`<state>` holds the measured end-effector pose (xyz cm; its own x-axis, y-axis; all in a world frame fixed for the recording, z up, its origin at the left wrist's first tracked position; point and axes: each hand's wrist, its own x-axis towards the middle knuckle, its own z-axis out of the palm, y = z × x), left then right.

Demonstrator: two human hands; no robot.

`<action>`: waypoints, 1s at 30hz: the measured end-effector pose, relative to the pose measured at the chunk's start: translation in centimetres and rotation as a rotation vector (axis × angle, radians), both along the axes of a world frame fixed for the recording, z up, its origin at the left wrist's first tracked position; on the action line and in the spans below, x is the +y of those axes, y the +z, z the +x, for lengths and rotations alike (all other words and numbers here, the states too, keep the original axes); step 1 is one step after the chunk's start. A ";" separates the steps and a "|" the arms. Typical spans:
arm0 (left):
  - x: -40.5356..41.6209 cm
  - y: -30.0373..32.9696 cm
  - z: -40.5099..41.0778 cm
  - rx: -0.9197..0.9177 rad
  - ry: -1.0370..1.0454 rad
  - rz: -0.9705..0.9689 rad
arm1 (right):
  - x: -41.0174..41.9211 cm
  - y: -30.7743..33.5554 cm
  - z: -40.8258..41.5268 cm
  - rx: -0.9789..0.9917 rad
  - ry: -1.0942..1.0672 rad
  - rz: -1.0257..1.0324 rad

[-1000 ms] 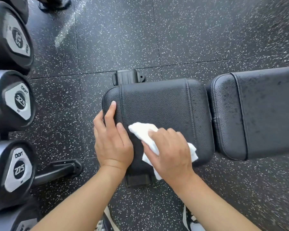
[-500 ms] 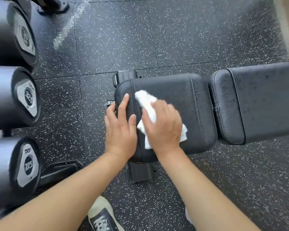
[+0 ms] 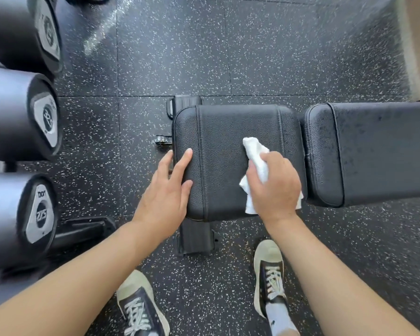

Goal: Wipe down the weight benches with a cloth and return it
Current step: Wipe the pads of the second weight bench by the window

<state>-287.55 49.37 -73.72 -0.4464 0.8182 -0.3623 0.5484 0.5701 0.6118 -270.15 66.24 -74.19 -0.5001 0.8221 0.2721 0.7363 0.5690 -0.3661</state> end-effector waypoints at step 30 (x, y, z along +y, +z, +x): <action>15.2 0.0 1.8 0.591 0.041 0.010 | 9.9 0.7 -2.4 0.047 0.175 -0.055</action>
